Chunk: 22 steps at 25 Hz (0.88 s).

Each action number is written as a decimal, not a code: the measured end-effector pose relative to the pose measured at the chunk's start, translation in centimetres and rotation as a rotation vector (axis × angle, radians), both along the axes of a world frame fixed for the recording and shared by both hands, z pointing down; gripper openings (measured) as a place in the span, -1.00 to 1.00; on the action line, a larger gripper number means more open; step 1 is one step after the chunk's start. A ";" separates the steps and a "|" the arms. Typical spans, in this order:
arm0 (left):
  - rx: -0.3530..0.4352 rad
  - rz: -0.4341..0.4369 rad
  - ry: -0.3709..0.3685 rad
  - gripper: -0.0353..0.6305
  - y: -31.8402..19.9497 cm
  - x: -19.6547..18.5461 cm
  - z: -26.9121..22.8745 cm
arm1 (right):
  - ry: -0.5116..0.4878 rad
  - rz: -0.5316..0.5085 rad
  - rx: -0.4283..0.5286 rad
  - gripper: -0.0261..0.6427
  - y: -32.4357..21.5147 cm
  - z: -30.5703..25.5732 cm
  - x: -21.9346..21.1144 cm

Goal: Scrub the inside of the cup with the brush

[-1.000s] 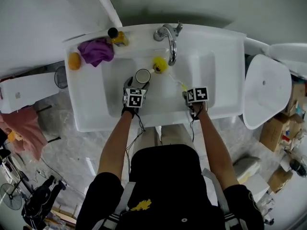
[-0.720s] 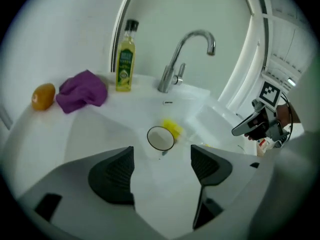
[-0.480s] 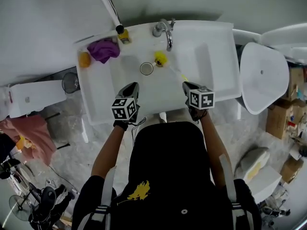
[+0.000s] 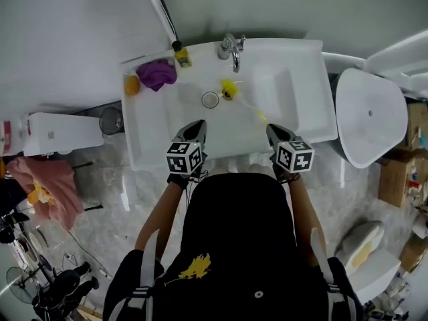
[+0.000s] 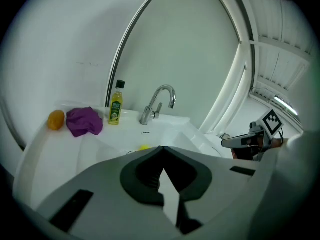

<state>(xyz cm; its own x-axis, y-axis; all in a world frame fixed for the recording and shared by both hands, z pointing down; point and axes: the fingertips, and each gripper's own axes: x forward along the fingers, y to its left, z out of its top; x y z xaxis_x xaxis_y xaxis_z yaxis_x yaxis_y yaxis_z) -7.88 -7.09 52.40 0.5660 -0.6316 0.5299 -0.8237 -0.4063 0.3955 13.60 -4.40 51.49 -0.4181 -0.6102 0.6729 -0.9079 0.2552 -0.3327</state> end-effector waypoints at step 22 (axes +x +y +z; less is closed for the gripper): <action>0.217 -0.090 -0.116 -0.84 21.0 10.9 -8.7 | -0.026 -0.117 0.271 -0.84 18.3 -8.7 8.6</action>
